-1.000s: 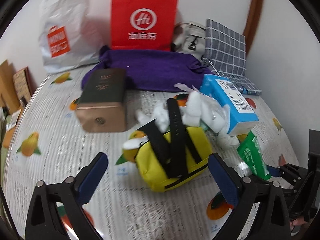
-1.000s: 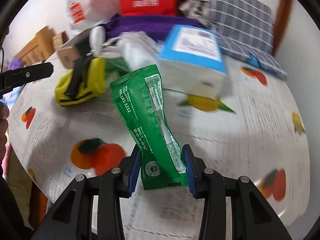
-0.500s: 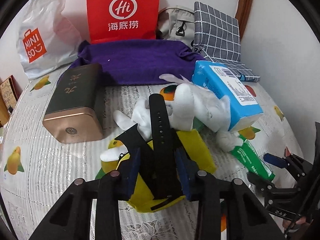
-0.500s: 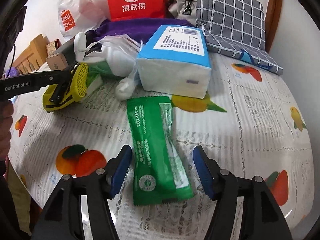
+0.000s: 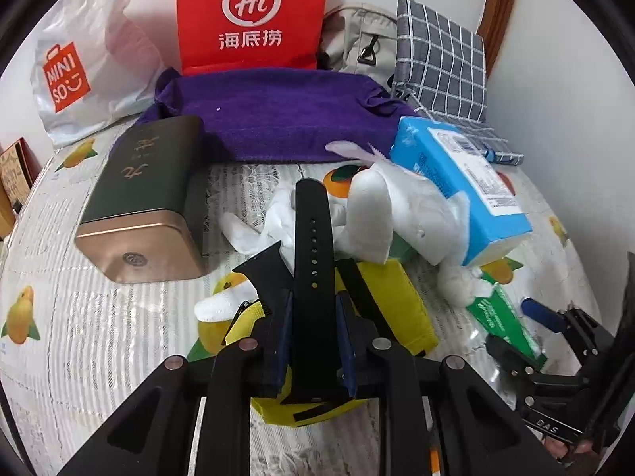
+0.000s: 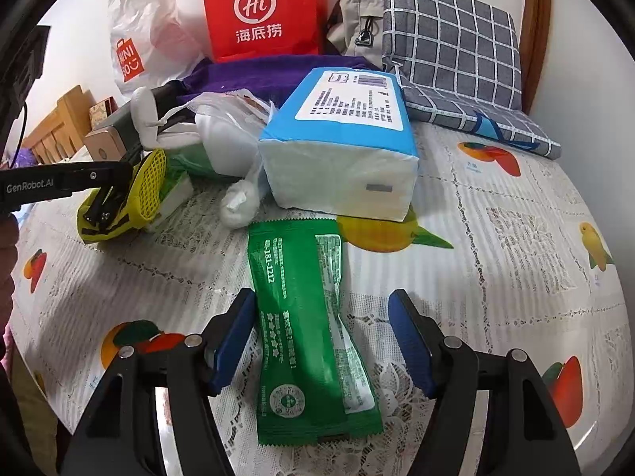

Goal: Organize soft objects
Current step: 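Grasp the black strap on the yellow pouch with the left tool while the right lifts the green packet, then carry the black strap with the left tool and the green packet with the right onto the purple towel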

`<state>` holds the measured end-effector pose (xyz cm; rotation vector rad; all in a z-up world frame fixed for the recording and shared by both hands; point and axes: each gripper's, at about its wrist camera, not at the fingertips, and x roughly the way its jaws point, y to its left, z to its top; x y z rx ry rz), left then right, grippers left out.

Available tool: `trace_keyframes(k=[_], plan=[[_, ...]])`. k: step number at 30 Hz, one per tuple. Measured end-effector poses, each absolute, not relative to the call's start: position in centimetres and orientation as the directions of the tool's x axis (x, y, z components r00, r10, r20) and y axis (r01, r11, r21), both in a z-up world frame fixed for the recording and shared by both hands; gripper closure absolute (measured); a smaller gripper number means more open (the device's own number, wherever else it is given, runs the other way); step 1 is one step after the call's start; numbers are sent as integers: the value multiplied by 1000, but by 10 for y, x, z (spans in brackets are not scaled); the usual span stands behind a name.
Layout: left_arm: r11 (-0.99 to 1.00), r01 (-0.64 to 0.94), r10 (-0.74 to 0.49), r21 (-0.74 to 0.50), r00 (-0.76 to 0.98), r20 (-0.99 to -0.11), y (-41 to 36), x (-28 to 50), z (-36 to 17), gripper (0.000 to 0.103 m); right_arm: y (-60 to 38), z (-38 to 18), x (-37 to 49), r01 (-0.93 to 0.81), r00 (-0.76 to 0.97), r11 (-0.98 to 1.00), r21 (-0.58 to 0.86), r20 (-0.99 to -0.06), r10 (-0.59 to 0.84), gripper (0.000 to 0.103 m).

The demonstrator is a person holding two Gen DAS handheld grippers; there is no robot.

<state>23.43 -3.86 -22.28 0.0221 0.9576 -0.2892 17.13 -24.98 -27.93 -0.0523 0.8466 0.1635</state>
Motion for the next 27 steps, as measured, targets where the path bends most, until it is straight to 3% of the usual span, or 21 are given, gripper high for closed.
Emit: trace_keyframes(k=[3,4,5,6,27], plan=[[964,253,-219,-87,560,-799,-41,234,-222,83,-250,-280,171,-154,662,988,19,-740,118,34],[962,251,-236,-108,566,-790,-38,231,-218,84,-251,-279,170,-152,665,988,18,-738,116,43],[959,254,-255,-129,566,-784,-35,229,-215,84,-252,-278,169,-151,666,988,21,-737,117,59],[956,255,-271,-147,564,-780,-33,227,-212,84,-255,-276,169,-144,665,989,30,-738,119,65],[991,33,-126,-131,559,-819,59,176,-220,84,-266,-269,150,-58,651,998,27,-757,58,70]])
